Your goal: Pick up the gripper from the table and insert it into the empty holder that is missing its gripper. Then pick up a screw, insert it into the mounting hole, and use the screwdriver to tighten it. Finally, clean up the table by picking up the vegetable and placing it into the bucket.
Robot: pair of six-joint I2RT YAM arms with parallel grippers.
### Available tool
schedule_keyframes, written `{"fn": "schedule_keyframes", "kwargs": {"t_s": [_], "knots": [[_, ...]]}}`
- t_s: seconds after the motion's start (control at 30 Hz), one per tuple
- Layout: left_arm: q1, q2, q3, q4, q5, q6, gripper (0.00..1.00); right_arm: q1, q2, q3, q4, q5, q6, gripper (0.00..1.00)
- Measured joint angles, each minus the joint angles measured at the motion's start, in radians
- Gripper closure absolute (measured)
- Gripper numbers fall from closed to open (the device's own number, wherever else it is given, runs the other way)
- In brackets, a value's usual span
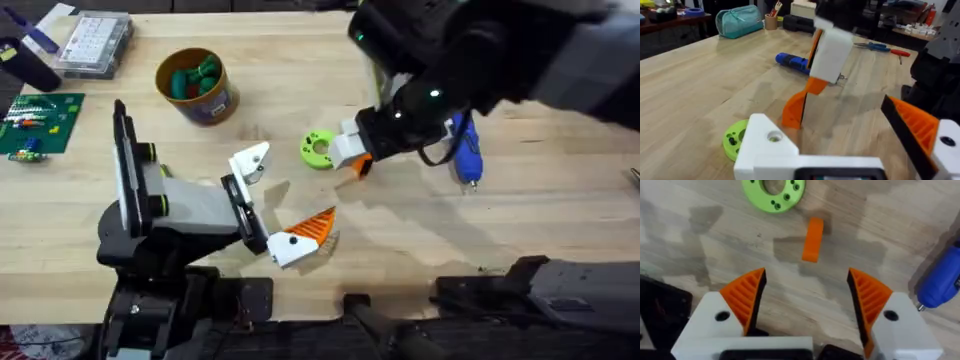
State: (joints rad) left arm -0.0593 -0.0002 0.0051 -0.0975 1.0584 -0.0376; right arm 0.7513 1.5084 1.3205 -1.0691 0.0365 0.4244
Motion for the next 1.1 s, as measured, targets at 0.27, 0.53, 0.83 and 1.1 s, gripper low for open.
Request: {"fn": "schedule_keyframes", "kwargs": {"t_s": [0.27,0.53,0.83,1.1], "knots": [[0.0,0.0,0.0,0.0,0.0,0.0,0.009,0.0,0.087,0.0,0.01,0.0,0.001,0.047],[0.0,0.0,0.0,0.0,0.0,0.0,0.009,0.0,0.144,-0.002,0.049,0.0,-0.01,0.047],[0.0,0.0,0.0,0.0,0.0,0.0,0.009,0.0,0.149,-0.002,0.067,0.001,-0.021,0.047],[0.0,0.0,0.0,0.0,0.0,0.0,0.009,0.0,0.156,-0.009,0.07,0.001,-0.026,0.048]]}}
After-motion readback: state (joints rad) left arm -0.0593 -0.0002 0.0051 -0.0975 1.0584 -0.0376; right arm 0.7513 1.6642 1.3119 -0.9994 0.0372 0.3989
